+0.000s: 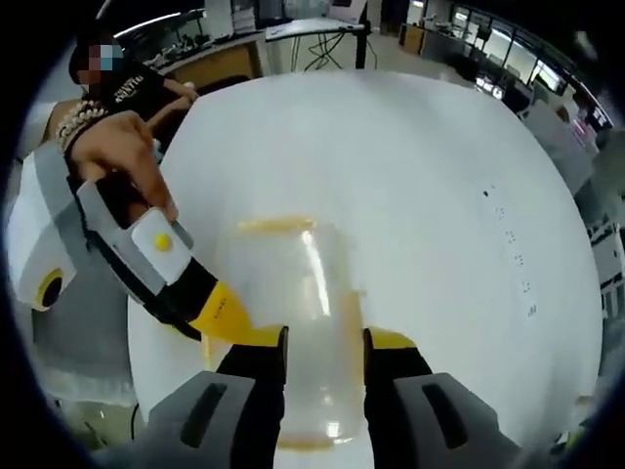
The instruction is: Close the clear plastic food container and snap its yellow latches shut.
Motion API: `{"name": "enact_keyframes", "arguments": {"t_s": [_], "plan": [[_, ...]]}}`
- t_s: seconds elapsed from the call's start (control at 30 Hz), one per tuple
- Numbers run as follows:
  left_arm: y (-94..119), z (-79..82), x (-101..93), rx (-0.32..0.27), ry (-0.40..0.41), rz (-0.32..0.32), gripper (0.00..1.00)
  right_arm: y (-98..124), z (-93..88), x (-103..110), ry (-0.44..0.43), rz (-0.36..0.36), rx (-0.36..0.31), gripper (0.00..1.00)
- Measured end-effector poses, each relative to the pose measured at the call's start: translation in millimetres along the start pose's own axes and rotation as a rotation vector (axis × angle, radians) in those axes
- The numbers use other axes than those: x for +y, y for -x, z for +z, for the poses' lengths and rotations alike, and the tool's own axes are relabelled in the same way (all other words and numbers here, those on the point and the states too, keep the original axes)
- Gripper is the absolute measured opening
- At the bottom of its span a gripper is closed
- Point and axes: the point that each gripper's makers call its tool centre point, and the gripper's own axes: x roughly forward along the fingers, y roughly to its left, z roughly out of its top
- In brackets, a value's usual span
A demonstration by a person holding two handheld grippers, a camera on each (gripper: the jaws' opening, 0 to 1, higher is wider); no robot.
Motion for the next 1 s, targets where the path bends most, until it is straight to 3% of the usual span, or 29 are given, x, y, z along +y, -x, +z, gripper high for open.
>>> {"name": "enact_keyframes", "arguments": {"t_s": [0.37, 0.53, 0.67, 0.8, 0.9, 1.0], "plan": [[0, -0.7, 1.0, 0.022, 0.013, -0.014, 0.25, 2, 0.9, 6, -0.035, -0.111, -0.093, 0.20], [1, -1.2, 1.1, 0.045, 0.013, -0.022, 0.25, 4, 4.7, 1, -0.028, -0.192, -0.132, 0.26], [3, -1.1, 0.0, 0.019, 0.049, -0.044, 0.27, 11, 2.3, -11, -0.060, -0.289, -0.155, 0.38], [11, -6.5, -0.2, 0.035, 0.109, -0.045, 0.29, 24, -0.6, -12, -0.117, -0.334, -0.248, 0.38], [18, -4.0, 3.1, -0.027, 0.138, -0.003, 0.39, 33, -9.8, -11, -0.150, -0.369, -0.299, 0.39], [26, -4.1, 11.7, -0.086, 0.222, 0.061, 0.61, 38, -20.0, -8, -0.177, -0.380, -0.330, 0.42]]}}
